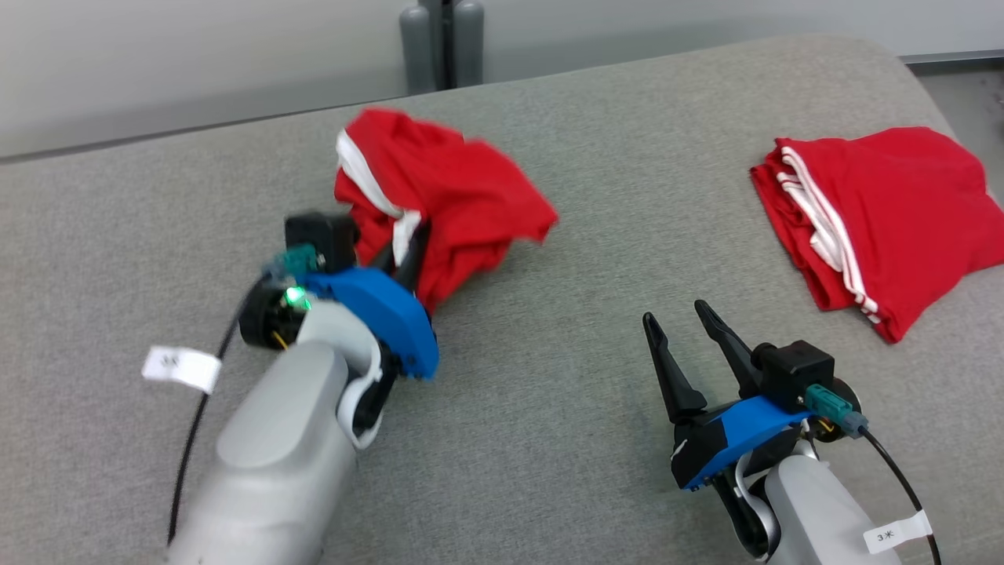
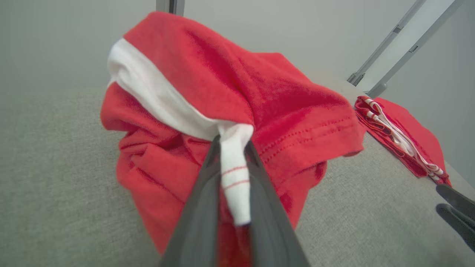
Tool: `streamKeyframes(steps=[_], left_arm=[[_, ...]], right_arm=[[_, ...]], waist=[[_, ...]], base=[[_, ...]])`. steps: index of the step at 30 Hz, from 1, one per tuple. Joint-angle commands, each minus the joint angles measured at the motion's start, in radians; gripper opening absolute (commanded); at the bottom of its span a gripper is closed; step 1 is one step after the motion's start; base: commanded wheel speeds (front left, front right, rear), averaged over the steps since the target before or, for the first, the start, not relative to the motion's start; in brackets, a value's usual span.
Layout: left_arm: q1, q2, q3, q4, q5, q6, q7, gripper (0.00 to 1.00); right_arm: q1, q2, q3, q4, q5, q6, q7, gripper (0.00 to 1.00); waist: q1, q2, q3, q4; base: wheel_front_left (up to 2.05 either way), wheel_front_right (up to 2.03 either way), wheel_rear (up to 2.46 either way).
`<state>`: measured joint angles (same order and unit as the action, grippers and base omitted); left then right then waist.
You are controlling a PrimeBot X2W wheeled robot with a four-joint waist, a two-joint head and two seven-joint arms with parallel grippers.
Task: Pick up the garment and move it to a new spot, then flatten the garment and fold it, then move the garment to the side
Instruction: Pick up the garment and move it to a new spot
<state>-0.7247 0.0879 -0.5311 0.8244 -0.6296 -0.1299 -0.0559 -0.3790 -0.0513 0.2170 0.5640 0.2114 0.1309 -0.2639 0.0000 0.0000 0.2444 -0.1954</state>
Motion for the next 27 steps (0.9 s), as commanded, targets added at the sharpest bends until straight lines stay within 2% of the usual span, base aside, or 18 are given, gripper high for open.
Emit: streamKeyframes(steps=[1, 2, 3, 4, 9, 14, 18, 21, 24, 27], left_arm=[[0.008, 0.003, 0.000, 0.004, 0.001, -0.001, -0.006, 0.00], [0.025, -0.002, -0.009, 0.017, -0.002, -0.001, -0.022, 0.08], [0.035, -0.005, -0.022, 0.033, 0.010, -0.001, -0.040, 0.41], [0.048, -0.008, -0.031, 0.049, 0.014, -0.001, -0.052, 1.00], [0.093, -0.002, -0.026, 0.122, 0.026, 0.030, -0.158, 1.00], [0.140, 0.038, 0.022, 0.129, 0.036, 0.057, -0.207, 1.00], [0.237, 0.084, 0.124, -0.020, 0.089, 0.104, -0.209, 1.00], [0.326, 0.098, 0.198, -0.131, 0.147, 0.132, -0.210, 1.00], [0.424, 0.089, 0.268, -0.227, 0.205, 0.148, -0.210, 1.00], [0.518, 0.070, 0.335, -0.299, 0.254, 0.144, -0.209, 1.00]], right_arm=[[0.005, 0.000, -0.001, -0.001, 0.002, 0.000, 0.000, 1.00], [0.007, 0.000, 0.000, 0.001, 0.004, 0.000, 0.000, 1.00], [0.010, 0.000, -0.002, 0.001, 0.006, 0.000, 0.000, 1.00], [0.012, 0.000, -0.003, 0.001, 0.007, 0.000, 0.000, 1.00], [0.024, 0.000, -0.020, 0.008, -0.009, 0.000, 0.000, 1.00], [0.042, 0.000, -0.042, 0.011, -0.011, 0.000, 0.000, 1.00], [0.052, 0.000, -0.054, 0.007, -0.012, 0.000, 0.000, 1.00], [0.071, 0.000, -0.065, 0.012, -0.020, 0.000, 0.000, 1.00], [0.084, -0.001, -0.079, 0.017, -0.025, 0.000, 0.000, 1.00], [0.105, 0.000, -0.084, 0.022, -0.024, 0.000, 0.000, 1.00]], waist=[[0.0000, 0.0000, -0.014, -0.015], [0.0000, 0.0000, -0.017, -0.020], [0.0000, 0.0000, -0.018, -0.022], [0.0000, 0.0000, -0.019, -0.023], [0.0000, 0.0000, -0.036, -0.011], [0.0000, 0.0000, -0.066, 0.016], [0.0000, 0.0000, -0.093, 0.044], [0.0000, 0.0000, -0.117, 0.068], [0.0000, 0.0000, -0.139, 0.089], [0.0000, 0.0000, -0.160, 0.103]], base=[[0.00, 0.00, 0.00], [0.00, 0.00, 0.00], [0.00, 0.00, 0.00], [0.00, 0.00, 0.00], [0.00, 0.00, 0.00], [0.00, 0.00, 0.00], [0.00, 0.00, 0.00], [0.00, 0.00, 0.00], [0.00, 0.00, 0.00], [0.00, 0.00, 0.00]])
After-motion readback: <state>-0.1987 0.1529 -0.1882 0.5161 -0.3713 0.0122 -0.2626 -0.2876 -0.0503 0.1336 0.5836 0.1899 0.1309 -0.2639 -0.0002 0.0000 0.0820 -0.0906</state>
